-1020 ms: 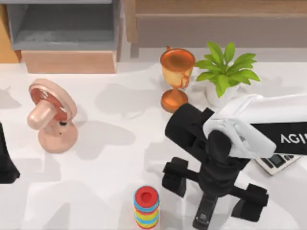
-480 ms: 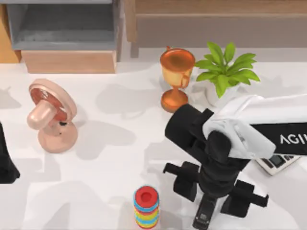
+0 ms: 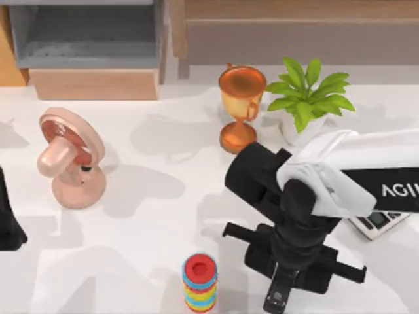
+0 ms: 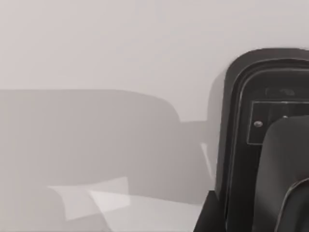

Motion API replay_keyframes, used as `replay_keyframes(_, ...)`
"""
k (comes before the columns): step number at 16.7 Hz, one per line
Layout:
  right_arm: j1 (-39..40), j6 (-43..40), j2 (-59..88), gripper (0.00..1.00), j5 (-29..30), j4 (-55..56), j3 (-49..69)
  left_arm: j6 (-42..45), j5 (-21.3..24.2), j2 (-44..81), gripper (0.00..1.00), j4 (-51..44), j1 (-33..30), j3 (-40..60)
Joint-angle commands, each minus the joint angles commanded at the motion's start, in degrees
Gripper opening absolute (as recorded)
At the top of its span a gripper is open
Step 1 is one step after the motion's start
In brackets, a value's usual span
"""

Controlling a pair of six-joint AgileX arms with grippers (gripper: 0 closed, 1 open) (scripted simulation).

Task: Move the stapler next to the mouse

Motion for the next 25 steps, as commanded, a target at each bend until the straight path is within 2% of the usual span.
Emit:
replay_keyframes(7,-0.1,0.0,-0.2,0.0,0.0,-0.2,0.1,0.0,0.0,0.0,1.0,0.0,0.0,0.0)
replay_keyframes(13,-0.1,0.0,-3.1,0.0,0.0,-6.3,3.3,0.0,0.0,0.0,1.0,0.0,0.0,0.0)
replay_keyframes(19,-0.7,-0.4,-3.2,0.0,0.0,-6.8,3.7,0.0,0.0,0.0,1.0,0.0,0.0,0.0)
replay_keyframes(22,-6.0,-4.2,-3.2,0.0,0.5,-9.5,6.3,0.0,0.0,0.0,1.0,0.0,0.0,0.0)
replay_keyframes(25,-16.3,-11.2,-2.3,0.0,1.1,-13.7,10.9,0.0,0.0,0.0,1.0,0.0,0.0,0.0)
